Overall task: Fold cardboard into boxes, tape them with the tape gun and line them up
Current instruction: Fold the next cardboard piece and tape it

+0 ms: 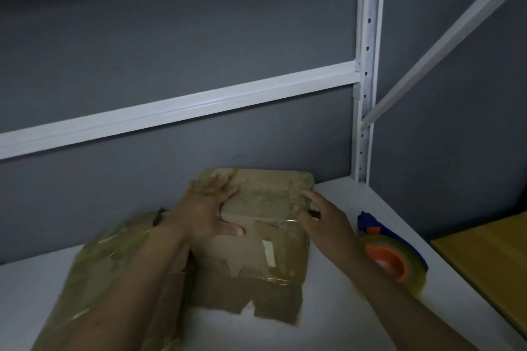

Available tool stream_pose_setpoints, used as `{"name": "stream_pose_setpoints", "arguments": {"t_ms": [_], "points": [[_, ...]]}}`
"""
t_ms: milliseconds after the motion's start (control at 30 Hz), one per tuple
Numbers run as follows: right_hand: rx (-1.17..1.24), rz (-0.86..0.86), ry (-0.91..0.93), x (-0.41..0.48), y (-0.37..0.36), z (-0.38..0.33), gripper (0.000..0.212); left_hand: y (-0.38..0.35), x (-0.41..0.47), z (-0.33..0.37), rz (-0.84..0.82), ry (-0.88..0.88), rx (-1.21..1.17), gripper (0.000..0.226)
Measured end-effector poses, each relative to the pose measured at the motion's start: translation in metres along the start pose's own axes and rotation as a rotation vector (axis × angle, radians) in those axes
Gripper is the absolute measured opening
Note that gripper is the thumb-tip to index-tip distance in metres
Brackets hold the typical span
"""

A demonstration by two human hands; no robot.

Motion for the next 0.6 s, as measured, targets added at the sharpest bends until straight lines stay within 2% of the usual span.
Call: {"name": "stream_pose_setpoints", "arguments": {"t_ms": [67,133,233,300,367,433,500,600], "points": [[-0.198,0.021,0.207,0.004,0.004,-0.006,0.033,0.002,-0.014,-0.023,-0.009,0.191,0.003,0.139],[-0.353,-0.059,0.358,0.006,0.003,-0.01,0.04,0.0,-0.026,-0.03,-0.003,0.306,-0.18,0.13],[-0.528,-0.159,0.438,0.013,0.002,-0.009,0.057,-0.006,-0.036,-0.022,0.1,0.346,-0.283,0.113],[-0.53,-0.071,0.482,0.025,0.005,-0.002,0.06,-0.008,-0.04,-0.015,0.185,0.364,-0.269,0.107],[-0.51,0.085,0.45,0.04,0.007,0.004,0.045,-0.01,-0.047,-0.004,0.25,0.34,-0.245,0.104],[-0.415,0.208,0.263,0.051,0.011,0.004,0.031,-0.01,-0.057,0.012,0.297,0.232,-0.105,0.11],[-0.313,0.251,0.147,0.053,0.012,0.005,0.028,-0.01,-0.061,0.023,0.356,0.07,-0.021,0.11],[-0.286,0.183,0.225,0.05,0.012,0.01,0.033,-0.008,-0.059,0.025,0.451,-0.068,-0.153,0.08]]}}
Point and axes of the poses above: each hand's wrist, its own x-axis towards the middle knuckle, its own y-axis out of the back of the hand, z = x × y, the point moved 1 cm from there along x, towards the middle knuckle, and after that the axes turned 14 degrees about z, right-handed, at the moved point
